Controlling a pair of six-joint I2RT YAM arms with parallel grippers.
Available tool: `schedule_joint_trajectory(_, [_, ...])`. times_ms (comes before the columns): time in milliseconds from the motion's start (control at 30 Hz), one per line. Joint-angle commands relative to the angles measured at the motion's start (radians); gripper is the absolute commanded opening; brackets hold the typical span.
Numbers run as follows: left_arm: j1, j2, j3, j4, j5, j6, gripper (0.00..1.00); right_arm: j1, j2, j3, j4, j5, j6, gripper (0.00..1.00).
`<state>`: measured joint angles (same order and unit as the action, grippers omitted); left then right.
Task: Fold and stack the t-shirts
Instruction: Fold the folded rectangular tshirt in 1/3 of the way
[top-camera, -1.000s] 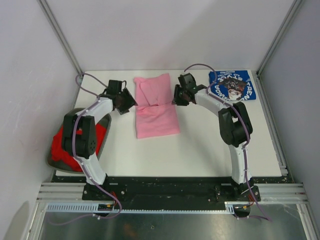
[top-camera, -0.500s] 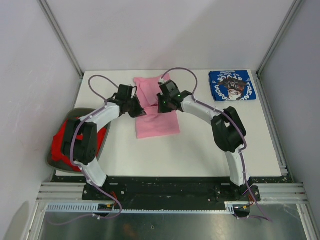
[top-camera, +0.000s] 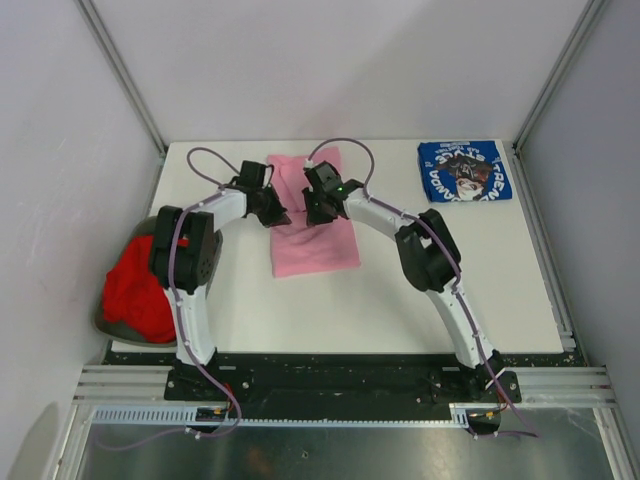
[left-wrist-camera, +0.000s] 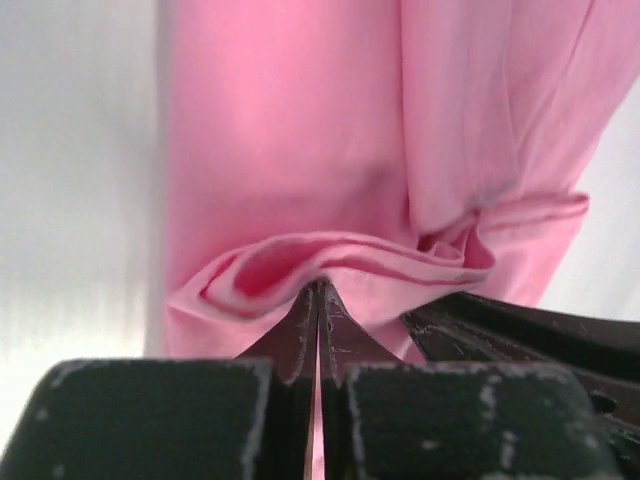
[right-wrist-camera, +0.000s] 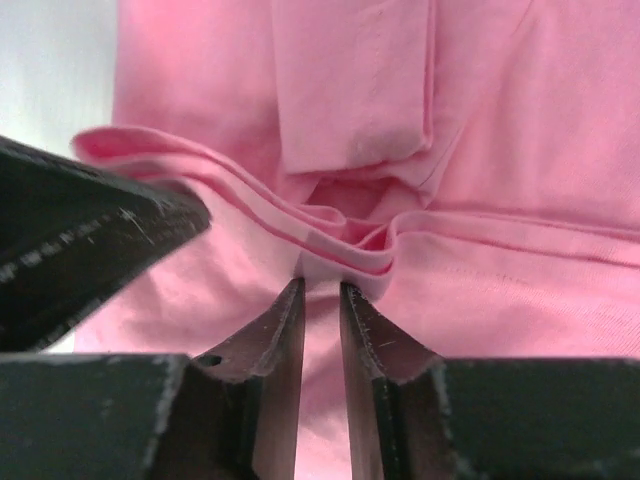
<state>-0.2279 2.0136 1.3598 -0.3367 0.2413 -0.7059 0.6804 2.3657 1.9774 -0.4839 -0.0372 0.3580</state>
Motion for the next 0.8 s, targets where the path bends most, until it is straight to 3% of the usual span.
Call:
schedule_joint_trajectory(0, [0.042, 0.04, 0.085, 0.017, -0.014, 0.044, 0.0, -0.024, 0.034, 0.099, -0.023, 0.06, -0.008, 0.29])
schedule_joint_trajectory(467, [0.08, 0.112, 0.089, -0.009, -0.064, 0.061, 0.0, -0.117, 0.041, 0.073, -0.019, 0.058, 0.016, 0.41])
schedule_joint_trajectory(767, [0.092, 0.087, 0.091, -0.023, -0.088, 0.076, 0.0, -0.173, 0.059, 0.034, -0.008, 0.002, 0.012, 0.41])
